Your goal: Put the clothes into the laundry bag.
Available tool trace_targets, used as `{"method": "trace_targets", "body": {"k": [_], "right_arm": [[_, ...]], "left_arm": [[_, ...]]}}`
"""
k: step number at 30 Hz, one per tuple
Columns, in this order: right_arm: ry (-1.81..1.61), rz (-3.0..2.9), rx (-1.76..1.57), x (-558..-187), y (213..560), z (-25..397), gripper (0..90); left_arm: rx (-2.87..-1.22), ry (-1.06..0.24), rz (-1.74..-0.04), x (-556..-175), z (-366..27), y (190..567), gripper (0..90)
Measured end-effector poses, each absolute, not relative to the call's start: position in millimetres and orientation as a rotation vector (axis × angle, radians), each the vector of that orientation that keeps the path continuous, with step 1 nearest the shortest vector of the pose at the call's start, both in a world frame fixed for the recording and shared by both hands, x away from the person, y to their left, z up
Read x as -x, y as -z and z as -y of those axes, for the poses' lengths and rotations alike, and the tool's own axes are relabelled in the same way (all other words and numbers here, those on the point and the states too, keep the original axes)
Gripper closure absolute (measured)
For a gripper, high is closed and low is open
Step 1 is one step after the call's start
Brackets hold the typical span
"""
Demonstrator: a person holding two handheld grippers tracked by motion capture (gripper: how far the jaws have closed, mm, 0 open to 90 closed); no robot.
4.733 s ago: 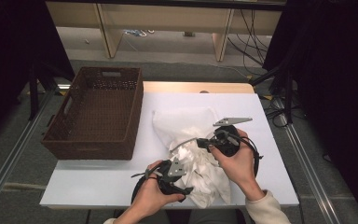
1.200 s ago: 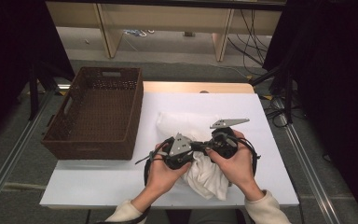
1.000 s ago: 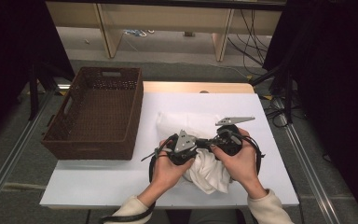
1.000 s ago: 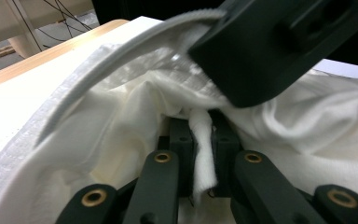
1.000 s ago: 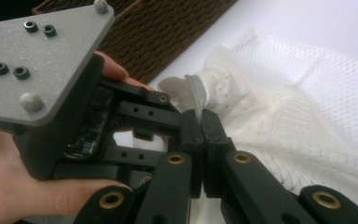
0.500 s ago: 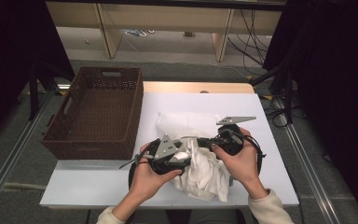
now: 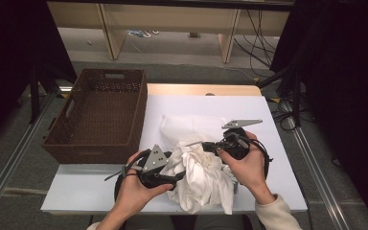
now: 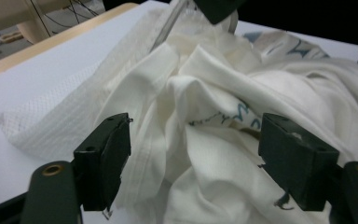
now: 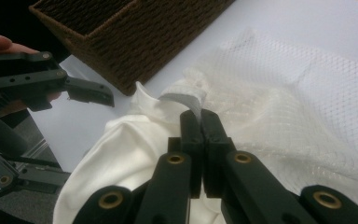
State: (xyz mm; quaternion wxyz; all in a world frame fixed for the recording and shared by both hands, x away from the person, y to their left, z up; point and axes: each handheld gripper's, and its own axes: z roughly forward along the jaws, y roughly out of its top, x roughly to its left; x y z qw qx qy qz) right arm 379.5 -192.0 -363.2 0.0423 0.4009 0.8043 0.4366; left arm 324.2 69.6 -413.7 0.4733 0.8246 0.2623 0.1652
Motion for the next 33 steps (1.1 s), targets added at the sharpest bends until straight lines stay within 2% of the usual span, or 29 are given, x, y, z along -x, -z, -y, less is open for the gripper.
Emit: {"method": "trace_targets", "body": {"k": [7,14,17,21,25,30,32,33], "right_arm": [[-1.319,-2.464,-1.214,-380,364,192,90.0],[-1.311,-2.481,-1.212,-380,365,190,90.0],[-1.323,-2.491,-1.227,-380,367,189,90.0],[-1.304,-2.488,-1.248,-378,366,188,90.0],[-1.31,-2.487,-1.245,-378,367,187,90.0],[-1.291,-2.494,-1.244,-377,367,185,90.0],[-1.285,-2.5,-1.242,-377,368,184,90.0],[-1.292,-2.499,-1.228,-378,368,183,90.0]], "left_arm": [[-2.068,-0.294,-0.695,-322,-84,435,19.2],[-2.122,-0.348,-0.677,-340,-76,445,17.9],[-2.115,-0.346,-0.663,-345,-66,445,20.3],[-2.139,-0.376,-0.635,-348,-57,446,31.1],[-2.144,-0.382,-0.622,-350,-51,447,54.6],[-2.116,-0.342,-0.625,-348,-47,440,75.4],[-2.077,-0.328,-0.633,-344,-46,433,78.6],[-2.024,-0.281,-0.624,-342,-42,430,79.7]]}}
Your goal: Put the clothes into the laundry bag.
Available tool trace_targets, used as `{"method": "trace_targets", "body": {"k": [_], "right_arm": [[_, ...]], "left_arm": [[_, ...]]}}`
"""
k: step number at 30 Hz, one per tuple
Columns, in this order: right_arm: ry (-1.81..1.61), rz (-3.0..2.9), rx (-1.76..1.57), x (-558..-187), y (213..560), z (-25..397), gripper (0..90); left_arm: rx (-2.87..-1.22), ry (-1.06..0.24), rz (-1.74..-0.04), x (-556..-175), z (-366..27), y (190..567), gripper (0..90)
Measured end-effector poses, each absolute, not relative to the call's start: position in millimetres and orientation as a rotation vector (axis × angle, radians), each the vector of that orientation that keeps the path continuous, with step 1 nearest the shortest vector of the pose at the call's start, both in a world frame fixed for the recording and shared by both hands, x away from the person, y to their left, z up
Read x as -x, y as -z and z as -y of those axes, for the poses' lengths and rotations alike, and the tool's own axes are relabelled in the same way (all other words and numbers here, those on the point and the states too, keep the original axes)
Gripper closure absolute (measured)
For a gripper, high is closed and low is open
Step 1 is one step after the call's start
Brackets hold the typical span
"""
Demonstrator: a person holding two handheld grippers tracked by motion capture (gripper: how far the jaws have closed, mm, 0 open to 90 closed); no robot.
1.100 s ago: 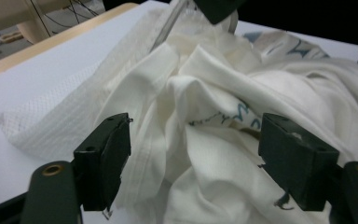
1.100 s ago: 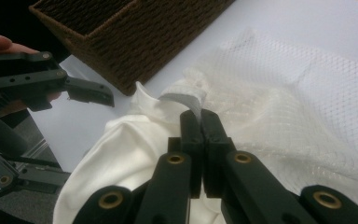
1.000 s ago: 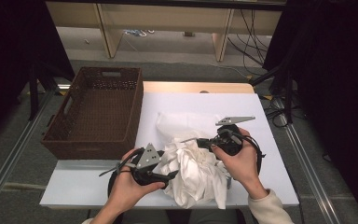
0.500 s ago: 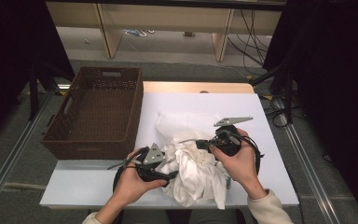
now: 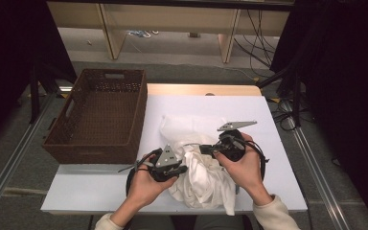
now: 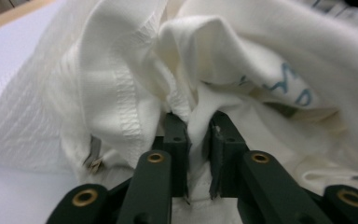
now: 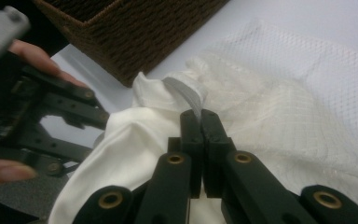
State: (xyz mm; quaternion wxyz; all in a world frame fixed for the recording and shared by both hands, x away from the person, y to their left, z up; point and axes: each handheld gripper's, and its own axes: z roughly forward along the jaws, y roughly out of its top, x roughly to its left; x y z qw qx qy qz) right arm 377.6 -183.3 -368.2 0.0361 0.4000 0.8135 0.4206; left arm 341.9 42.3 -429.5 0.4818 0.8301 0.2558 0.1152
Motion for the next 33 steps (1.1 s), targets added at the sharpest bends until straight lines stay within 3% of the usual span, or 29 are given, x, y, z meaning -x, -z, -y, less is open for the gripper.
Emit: {"method": "trace_targets", "body": {"k": [11,25,28,33], "right_arm": [[-1.35,-2.443,-1.118,-366,357,178,90.0],[-1.359,-2.491,-1.097,-367,359,177,90.0],[-1.351,-2.475,-1.134,-367,356,181,90.0],[-1.351,-2.464,-1.131,-369,355,186,90.0]], "left_arm": [[-2.008,-0.381,-0.575,-341,-17,403,82.0],[-1.964,-0.446,-0.712,-385,-10,431,80.8],[-1.953,-0.471,-0.716,-384,-13,432,75.3],[-1.955,-0.415,-0.713,-375,-28,430,53.1]]}}
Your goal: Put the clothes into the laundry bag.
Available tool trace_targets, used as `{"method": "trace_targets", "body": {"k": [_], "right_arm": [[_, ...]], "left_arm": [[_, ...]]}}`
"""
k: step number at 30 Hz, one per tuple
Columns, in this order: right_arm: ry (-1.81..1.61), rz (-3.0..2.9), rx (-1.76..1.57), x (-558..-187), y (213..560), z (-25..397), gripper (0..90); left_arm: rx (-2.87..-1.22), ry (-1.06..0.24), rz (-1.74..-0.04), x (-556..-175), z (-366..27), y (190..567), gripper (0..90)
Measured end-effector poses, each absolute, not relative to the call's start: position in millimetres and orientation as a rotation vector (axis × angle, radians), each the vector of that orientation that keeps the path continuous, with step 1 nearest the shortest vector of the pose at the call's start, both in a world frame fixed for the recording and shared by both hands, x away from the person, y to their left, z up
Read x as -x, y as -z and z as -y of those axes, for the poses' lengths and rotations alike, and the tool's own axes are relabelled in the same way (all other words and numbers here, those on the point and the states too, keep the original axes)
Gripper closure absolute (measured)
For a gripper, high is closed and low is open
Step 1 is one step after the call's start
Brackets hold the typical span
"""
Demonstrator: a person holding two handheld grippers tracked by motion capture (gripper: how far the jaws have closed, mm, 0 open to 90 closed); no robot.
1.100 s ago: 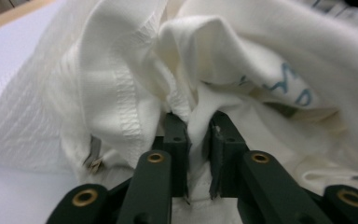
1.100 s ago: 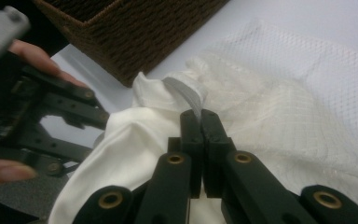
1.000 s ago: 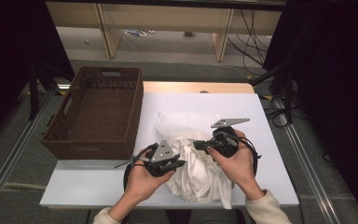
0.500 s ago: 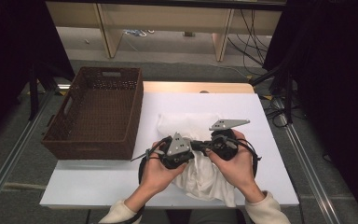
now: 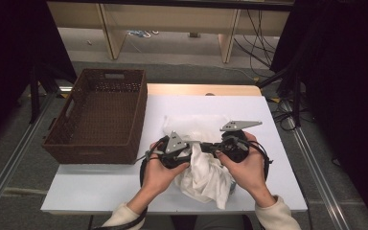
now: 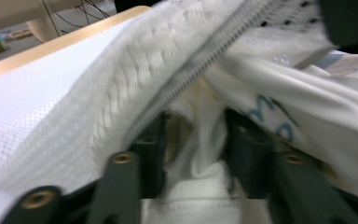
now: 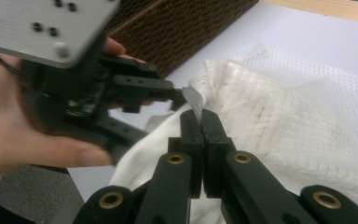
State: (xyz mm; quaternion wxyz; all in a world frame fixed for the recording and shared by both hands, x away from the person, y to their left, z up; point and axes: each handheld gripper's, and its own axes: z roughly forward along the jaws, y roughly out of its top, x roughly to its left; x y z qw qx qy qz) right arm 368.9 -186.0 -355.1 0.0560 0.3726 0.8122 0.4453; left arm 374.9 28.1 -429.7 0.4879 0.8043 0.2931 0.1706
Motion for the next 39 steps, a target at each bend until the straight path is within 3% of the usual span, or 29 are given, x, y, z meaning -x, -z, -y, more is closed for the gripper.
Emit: {"method": "trace_targets", "body": {"k": [8,16,25,27,34,39], "right_arm": [[-1.333,-2.47,-1.154,-367,356,183,90.0],[-1.351,-2.47,-1.134,-369,357,184,90.0],[-1.335,-2.468,-1.149,-370,357,184,90.0],[-1.327,-2.477,-1.145,-370,357,184,90.0],[-1.309,-2.488,-1.159,-371,360,183,90.0],[-1.309,-2.502,-1.146,-372,361,183,90.0]], "left_arm": [[-1.982,-0.425,-0.697,-350,-56,424,34.6],[-2.024,-0.372,-0.646,-331,-73,426,29.0],[-2.122,-0.304,-0.679,-326,-73,456,23.8],[-2.123,-0.281,-0.679,-328,-69,462,28.0],[-2.116,-0.269,-0.659,-333,-50,472,68.2],[-2.031,-0.237,-0.666,-329,-44,458,80.8]]}}
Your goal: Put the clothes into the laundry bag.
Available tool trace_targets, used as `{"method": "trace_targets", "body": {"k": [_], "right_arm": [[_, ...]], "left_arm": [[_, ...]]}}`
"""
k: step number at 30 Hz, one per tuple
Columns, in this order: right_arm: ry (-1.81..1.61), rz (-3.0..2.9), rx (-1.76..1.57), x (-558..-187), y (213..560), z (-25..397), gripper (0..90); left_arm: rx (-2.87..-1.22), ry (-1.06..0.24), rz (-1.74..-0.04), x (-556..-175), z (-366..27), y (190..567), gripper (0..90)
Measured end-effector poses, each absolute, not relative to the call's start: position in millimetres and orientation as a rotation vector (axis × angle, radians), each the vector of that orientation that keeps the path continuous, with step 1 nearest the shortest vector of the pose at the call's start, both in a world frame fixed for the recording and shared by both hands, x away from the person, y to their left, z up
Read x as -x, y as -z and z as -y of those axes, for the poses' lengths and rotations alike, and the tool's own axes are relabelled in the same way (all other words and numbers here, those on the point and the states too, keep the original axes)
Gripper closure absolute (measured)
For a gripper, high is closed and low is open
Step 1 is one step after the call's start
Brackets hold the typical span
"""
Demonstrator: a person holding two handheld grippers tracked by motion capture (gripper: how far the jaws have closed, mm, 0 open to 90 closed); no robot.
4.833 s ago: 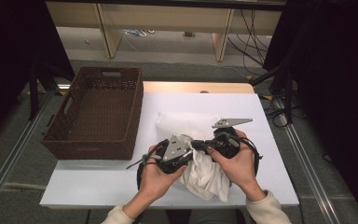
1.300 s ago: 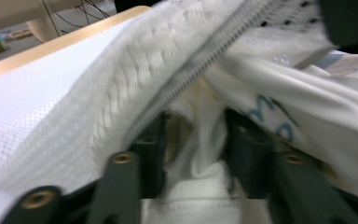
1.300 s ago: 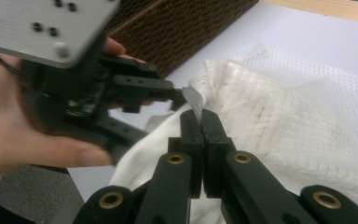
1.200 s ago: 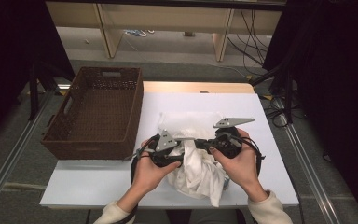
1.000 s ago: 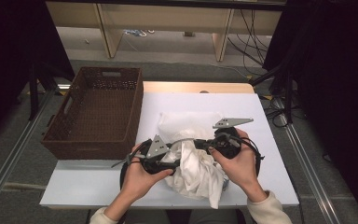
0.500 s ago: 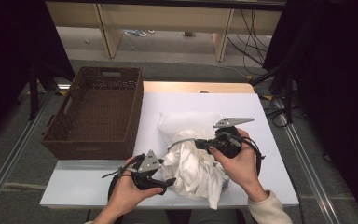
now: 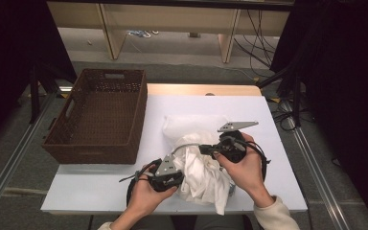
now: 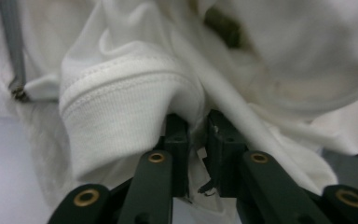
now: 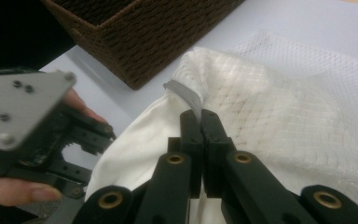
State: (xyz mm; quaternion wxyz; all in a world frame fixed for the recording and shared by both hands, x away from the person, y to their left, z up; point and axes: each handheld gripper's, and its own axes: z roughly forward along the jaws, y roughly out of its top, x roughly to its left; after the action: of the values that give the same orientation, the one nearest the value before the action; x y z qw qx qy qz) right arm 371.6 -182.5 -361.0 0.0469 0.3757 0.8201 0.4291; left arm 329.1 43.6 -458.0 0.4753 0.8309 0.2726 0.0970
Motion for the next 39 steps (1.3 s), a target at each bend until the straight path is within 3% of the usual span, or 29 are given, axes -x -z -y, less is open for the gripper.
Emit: {"method": "trace_targets", "body": {"k": [7,12,29,31,35,39], "right_arm": [[-1.308,-2.487,-1.141,-367,360,178,90.0],[-1.321,-2.485,-1.063,-363,357,175,90.0],[-1.329,-2.46,-1.139,-370,355,188,90.0],[-1.335,-2.468,-1.127,-371,357,188,90.0],[-1.341,-2.46,-1.162,-370,356,189,90.0],[-1.337,-2.461,-1.157,-371,356,189,90.0]], "left_arm": [[-1.881,-0.282,-0.645,-325,-40,426,83.5],[-1.879,-0.36,-0.617,-326,-26,410,83.6],[-1.888,-0.42,-0.672,-378,-8,439,80.2],[-1.899,-0.425,-0.665,-375,-10,437,76.1],[-1.92,-0.42,-0.674,-367,-23,433,54.2],[-1.946,-0.399,-0.699,-356,-42,432,42.5]]}}
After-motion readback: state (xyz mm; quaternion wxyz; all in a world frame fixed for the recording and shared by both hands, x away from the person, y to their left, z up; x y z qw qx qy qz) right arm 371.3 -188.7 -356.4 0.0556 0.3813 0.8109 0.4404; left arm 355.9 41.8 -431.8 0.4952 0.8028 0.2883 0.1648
